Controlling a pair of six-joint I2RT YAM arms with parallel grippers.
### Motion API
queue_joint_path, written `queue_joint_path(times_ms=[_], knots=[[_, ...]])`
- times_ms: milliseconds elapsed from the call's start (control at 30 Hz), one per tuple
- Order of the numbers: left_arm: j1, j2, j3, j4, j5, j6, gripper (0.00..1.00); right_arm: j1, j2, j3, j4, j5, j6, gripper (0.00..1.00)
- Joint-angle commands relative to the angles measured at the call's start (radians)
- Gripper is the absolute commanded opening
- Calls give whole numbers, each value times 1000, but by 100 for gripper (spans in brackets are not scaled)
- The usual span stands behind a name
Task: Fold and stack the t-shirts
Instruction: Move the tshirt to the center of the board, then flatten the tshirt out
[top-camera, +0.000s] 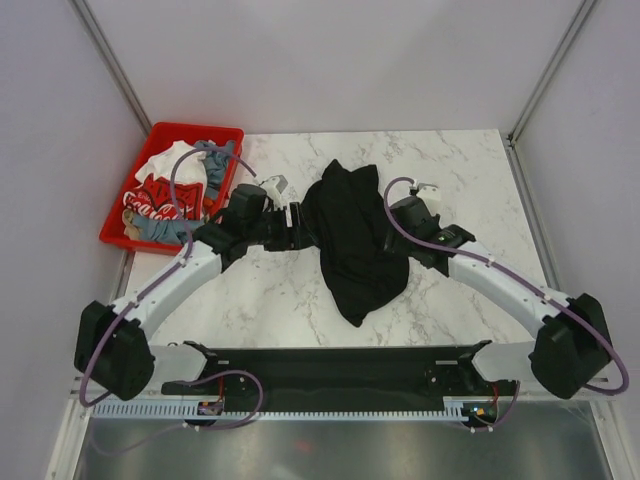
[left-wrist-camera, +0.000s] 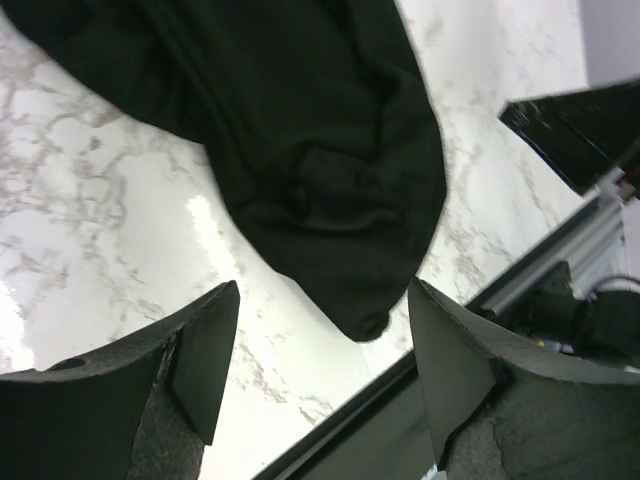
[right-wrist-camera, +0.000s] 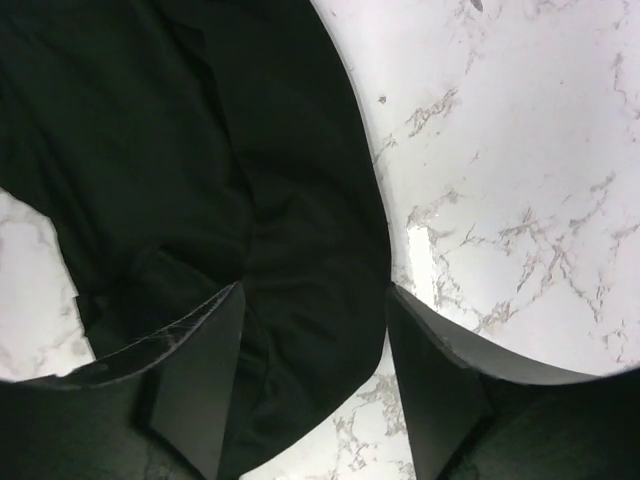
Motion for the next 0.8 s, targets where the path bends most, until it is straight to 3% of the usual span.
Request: queue_joint_path(times_ms=[0, 167, 300, 400, 767], knots=[[49, 123, 26, 47, -24, -41, 75, -34, 92, 24, 114, -51, -76, 66], [65, 326, 110, 123, 51, -101, 70, -112, 288, 106, 177, -120, -187, 59], [59, 445, 170, 191, 117, -156, 67, -118, 422, 187, 248, -244, -268, 62], [37, 495, 187, 211, 133, -169, 66, -118, 482, 222, 257, -233, -277, 62], [-59, 566, 146, 218, 76, -176, 68, -118, 513, 164, 265, -224, -259, 63]])
